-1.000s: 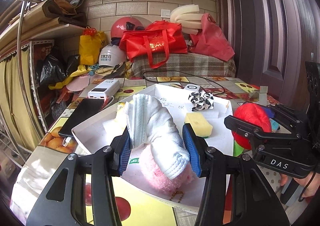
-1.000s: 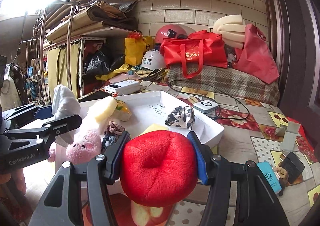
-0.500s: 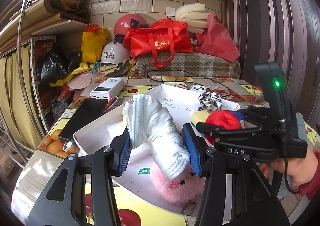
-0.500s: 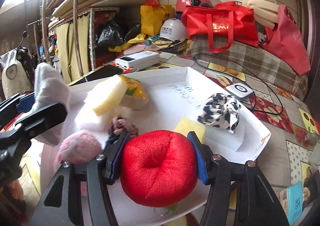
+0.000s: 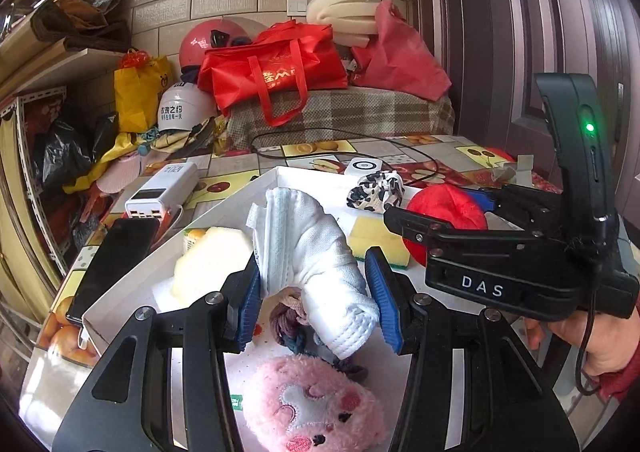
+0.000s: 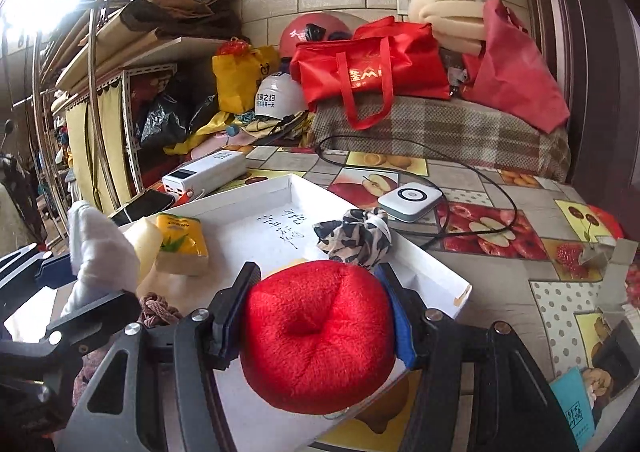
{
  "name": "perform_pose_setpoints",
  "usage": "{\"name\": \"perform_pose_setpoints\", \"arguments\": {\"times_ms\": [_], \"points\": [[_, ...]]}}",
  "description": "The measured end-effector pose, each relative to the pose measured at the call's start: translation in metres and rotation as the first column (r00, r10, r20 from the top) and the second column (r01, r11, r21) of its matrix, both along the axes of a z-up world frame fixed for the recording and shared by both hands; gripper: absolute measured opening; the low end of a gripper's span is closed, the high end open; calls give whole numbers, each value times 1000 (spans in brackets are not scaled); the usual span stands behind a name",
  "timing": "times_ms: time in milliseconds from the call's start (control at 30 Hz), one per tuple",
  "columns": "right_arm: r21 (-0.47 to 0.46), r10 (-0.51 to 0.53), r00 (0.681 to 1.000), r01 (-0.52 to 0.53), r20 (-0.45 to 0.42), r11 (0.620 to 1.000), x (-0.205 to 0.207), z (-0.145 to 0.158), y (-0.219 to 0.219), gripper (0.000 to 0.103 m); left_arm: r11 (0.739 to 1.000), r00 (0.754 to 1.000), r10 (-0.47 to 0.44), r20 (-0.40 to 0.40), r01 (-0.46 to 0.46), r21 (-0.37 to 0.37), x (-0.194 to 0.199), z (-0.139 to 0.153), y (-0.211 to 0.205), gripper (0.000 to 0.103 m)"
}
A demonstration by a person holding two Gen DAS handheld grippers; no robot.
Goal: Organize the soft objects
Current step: 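Carry the sock and red ball into the tray and open both grippers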
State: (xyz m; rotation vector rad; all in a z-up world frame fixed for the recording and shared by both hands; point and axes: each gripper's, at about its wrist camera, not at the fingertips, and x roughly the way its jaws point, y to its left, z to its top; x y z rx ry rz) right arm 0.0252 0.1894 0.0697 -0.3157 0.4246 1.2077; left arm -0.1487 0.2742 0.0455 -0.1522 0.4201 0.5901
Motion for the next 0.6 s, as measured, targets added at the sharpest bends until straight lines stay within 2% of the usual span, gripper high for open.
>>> {"name": "perform_pose_setpoints", "arguments": {"times_ms": [133, 267, 500, 600], "points": [[-19, 17, 1000, -17, 14, 1000, -1, -1, 6, 59, 999, 1000, 12, 7, -12, -39, -1, -1, 6, 49], [-20, 17, 1000, -17, -9, 1000, 3, -2, 6, 59, 1000, 1000, 16, -4, -16, -25, 2, -1, 4, 50], [-30, 15, 999, -14, 30, 999, 0, -3, 7, 63, 999, 999, 34, -4, -34, -8, 0, 0, 2, 53], [-34, 15, 999, -13, 36, 999, -1, -4, 8, 72, 997, 997, 72, 18, -72, 2, -6, 1, 3, 64]]}}
